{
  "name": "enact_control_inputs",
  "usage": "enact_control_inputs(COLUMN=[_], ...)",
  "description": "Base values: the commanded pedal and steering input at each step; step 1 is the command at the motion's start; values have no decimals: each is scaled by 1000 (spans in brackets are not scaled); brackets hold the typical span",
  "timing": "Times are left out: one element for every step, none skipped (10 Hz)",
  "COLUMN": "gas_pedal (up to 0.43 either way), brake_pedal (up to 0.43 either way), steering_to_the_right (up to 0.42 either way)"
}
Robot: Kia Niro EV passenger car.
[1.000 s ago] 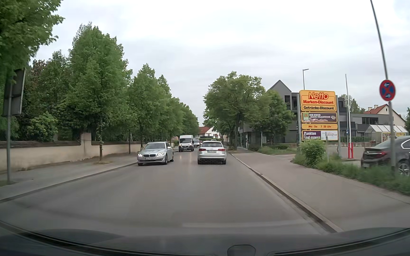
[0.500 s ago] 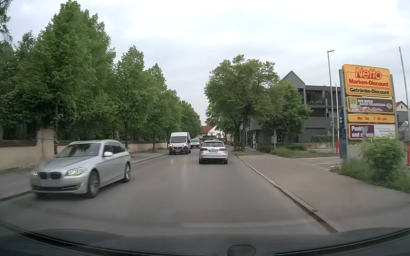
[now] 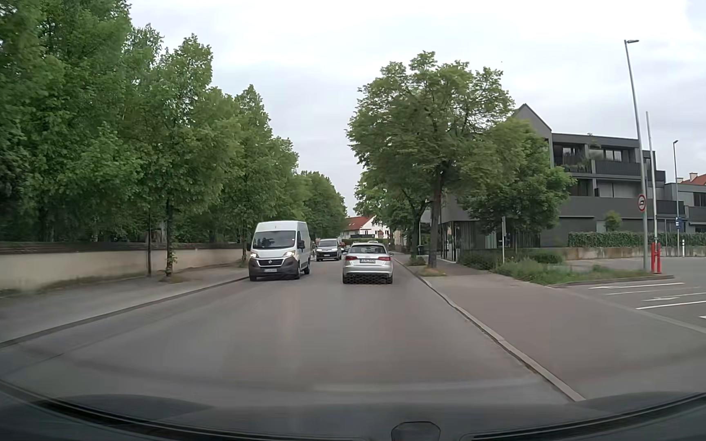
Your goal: Follow the waypoints while adhering to traffic rules and regulations
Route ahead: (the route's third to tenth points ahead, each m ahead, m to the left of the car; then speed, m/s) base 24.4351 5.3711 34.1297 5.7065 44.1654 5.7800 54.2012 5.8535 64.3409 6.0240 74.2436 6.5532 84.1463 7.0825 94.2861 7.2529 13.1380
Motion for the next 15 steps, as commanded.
enact_control_inputs(gas_pedal=[0, 0, 0, 0, 0, 0, 0, 0, 0, 39, 47, 47, 47, 47, 47], brake_pedal=[0, 0, 0, 0, 0, 0, 0, 0, 0, 0, 0, 0, 0, 0, 0], steering_to_the_right=[-4, -4, -4, -3, -3, -3, -3, -2, -2, -2, -2, -2, -2, -2, -2])
